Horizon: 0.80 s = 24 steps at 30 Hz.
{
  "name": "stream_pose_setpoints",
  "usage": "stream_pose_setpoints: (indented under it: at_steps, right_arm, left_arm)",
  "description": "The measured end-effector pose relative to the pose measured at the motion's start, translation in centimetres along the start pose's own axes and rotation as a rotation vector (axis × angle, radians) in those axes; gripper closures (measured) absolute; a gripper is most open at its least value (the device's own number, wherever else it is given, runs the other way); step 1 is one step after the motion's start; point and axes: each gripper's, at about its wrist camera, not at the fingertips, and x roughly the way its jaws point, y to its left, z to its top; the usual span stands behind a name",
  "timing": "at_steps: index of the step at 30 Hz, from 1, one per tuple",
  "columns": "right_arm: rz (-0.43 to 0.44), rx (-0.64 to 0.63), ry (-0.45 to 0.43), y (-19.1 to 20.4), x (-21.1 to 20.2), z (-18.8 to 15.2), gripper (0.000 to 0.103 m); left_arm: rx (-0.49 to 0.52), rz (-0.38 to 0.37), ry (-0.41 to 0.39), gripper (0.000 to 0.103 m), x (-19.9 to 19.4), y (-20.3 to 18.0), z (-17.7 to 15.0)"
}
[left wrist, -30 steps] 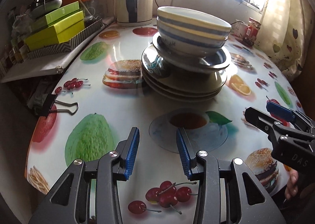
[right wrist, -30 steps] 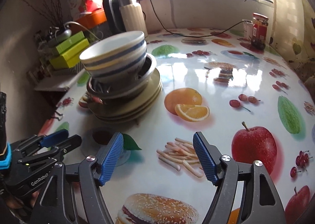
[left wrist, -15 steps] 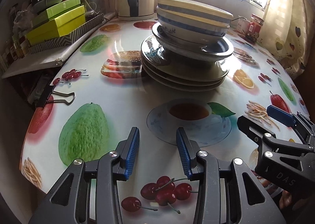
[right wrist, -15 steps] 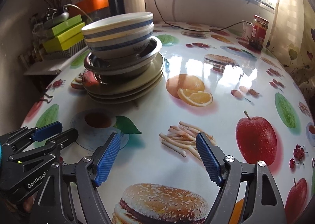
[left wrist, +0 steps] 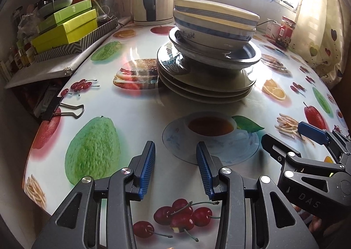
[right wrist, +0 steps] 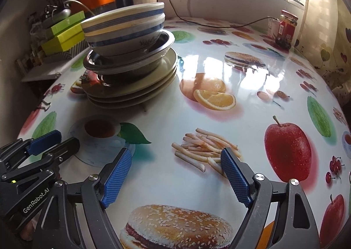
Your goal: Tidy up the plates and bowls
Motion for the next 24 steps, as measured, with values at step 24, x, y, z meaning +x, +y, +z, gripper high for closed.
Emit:
stream_pose_setpoints:
  at_steps: [24]
  right_arm:
    - [-0.036, -0.001, 0.001, -0.08, 0.02, -0.39, 0.014]
  left_arm:
    - [-0.002, 0.002, -0.012, 0.060, -0.02, -0.14, -0.17]
